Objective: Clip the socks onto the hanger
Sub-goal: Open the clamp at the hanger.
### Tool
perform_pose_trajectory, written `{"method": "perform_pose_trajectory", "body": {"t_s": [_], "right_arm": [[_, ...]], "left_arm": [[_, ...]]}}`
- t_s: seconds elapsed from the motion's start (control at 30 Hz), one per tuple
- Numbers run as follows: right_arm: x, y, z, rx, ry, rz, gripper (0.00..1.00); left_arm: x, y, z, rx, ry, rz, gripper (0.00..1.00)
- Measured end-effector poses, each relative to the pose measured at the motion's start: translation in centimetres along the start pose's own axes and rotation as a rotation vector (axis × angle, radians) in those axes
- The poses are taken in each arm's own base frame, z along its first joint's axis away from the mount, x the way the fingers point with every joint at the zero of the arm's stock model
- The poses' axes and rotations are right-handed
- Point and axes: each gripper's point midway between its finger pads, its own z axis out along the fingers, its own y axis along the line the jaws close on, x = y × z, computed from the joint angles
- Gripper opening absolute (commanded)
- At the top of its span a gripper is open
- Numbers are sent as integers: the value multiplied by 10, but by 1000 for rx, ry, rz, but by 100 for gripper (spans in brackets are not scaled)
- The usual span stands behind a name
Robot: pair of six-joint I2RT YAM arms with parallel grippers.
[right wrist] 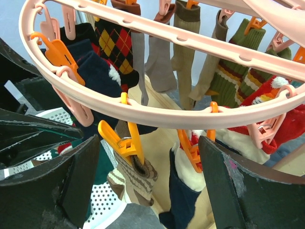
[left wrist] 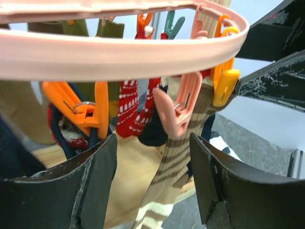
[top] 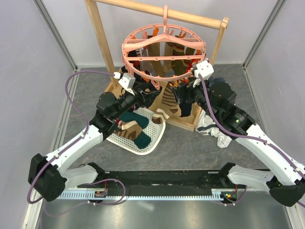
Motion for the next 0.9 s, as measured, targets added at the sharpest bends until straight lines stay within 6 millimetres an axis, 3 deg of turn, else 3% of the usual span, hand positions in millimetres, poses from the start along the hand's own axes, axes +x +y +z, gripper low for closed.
{"method": "perform_pose_trajectory", "body": {"t_s": [0.23,0.43,0.53,0.77,0.9], "right_arm": [[3,-2,0,7,11,-2,90],[5,-2,-1,7,21,-5,90],[5,-2,-1,7,22,-4,90],[6,0,-1,-2,24,2,90],[5,1,-4,-15,24,11,91]], "left_arm": [[1,-5,13,54,-36,-18,65],[-2,-10,18,86,-56,-26,54],[-3,-11,21,96,-64,-28,47],[-8,-15,20,117,-79,-40,14],[-8,-16,20,119,-79,-43,5]]}}
